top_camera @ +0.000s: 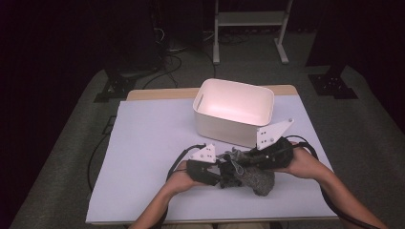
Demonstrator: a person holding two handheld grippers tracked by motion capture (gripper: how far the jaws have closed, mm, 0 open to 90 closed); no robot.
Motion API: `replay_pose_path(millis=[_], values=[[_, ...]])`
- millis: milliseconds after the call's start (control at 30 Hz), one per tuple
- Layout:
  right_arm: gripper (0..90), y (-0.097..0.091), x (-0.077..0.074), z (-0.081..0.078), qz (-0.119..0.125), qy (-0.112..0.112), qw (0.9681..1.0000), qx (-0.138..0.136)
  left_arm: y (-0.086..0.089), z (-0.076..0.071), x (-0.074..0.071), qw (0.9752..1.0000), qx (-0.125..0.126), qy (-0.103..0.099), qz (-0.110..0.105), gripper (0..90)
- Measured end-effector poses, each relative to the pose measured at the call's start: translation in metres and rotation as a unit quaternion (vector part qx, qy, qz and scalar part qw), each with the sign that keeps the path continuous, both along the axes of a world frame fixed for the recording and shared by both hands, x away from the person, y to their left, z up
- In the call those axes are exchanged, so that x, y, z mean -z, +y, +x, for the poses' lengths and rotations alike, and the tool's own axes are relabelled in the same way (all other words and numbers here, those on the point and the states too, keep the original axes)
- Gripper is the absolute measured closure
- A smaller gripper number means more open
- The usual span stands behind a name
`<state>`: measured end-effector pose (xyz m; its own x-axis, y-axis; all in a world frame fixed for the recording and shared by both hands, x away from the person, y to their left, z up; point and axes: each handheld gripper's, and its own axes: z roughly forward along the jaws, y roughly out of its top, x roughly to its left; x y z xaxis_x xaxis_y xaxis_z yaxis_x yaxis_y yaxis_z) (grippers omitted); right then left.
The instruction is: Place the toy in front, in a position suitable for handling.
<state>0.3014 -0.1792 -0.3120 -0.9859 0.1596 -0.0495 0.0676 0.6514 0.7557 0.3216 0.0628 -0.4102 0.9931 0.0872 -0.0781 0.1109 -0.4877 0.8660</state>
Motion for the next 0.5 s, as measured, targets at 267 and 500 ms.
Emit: replay_pose_path(millis=[267,500], values=[[81.1,0.022,-0.003,0.002,0.006,-0.008,0.9999,-0.012,0.032,0.000,-0.017,0.9992,-0.003,-0.007,0.040,56.6],[81.2,0.030,0.008,0.003,-0.016,-0.003,0.9998,-0.014,0.037,0.001,-0.005,0.9994,-0.009,-0.004,0.035,56.6]])
